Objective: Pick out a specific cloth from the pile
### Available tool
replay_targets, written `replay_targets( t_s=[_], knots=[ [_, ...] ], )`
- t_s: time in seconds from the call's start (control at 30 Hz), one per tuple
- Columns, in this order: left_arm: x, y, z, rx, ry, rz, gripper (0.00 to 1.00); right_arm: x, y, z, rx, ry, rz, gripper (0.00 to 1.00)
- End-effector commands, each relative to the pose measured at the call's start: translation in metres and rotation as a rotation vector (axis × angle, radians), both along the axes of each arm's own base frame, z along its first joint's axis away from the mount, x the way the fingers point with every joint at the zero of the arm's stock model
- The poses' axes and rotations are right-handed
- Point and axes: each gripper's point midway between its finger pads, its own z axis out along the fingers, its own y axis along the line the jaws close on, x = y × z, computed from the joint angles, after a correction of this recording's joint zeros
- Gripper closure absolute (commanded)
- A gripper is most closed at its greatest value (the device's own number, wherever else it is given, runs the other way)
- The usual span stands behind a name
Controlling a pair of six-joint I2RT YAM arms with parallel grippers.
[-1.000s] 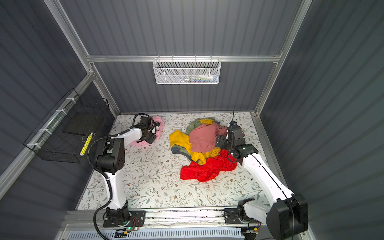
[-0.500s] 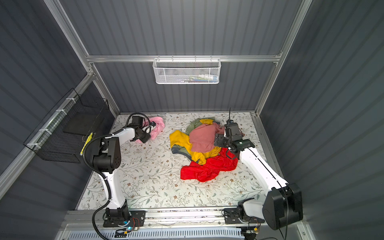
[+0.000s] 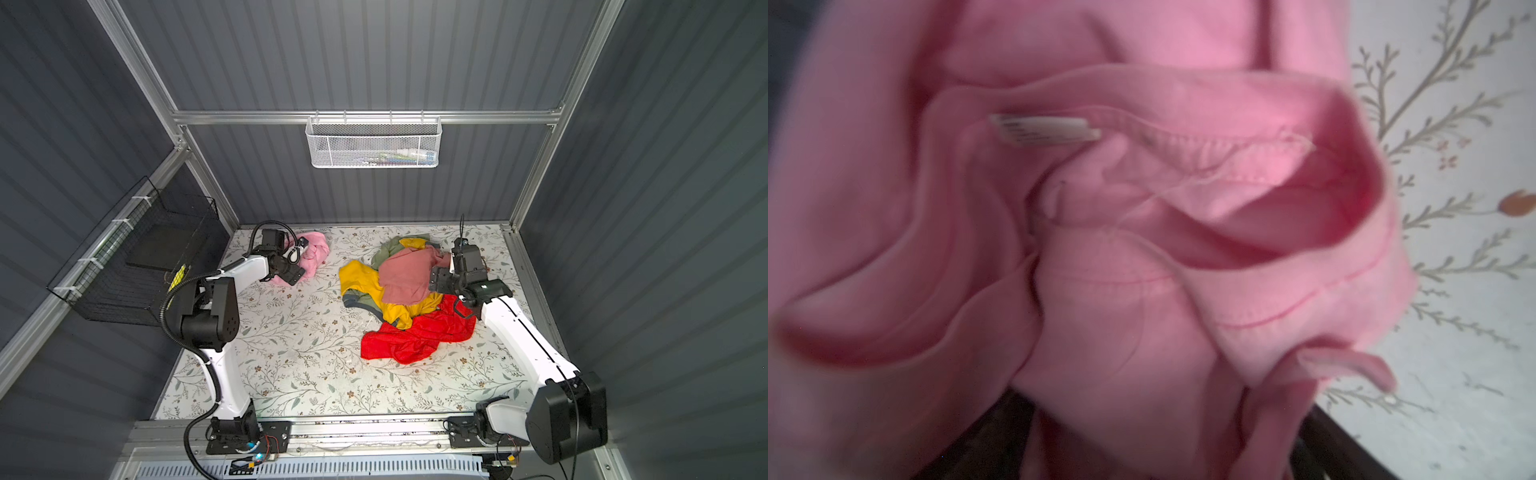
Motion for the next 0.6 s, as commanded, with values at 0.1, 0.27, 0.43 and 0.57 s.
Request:
replay_targets(
  t_s=[0.1,0.27,0.43,0.57],
  knots=[
    [-0.011,-0.008,0.080,-0.097,-0.203,0.073,0.00,0.004,-0.021,-0.002,-0.111,-0.091,0.020,0.07],
    [-0.034,-0.024,0.115,-0.211,-0.309,0.107,0.00,0.008,-0.043,-0.005,-0.188,-0.233,-0.004,0.04],
    [-0.066,-0.028,0.136,-0.393,-0.405,0.177,0.00,0.011,-0.071,-0.012,-0.248,-0.385,-0.089,0.01],
    [-0.092,-0.016,0.124,-0.481,-0.473,0.283,0.00,0.012,-0.088,-0.023,-0.289,-0.458,-0.158,0.01]
  ],
)
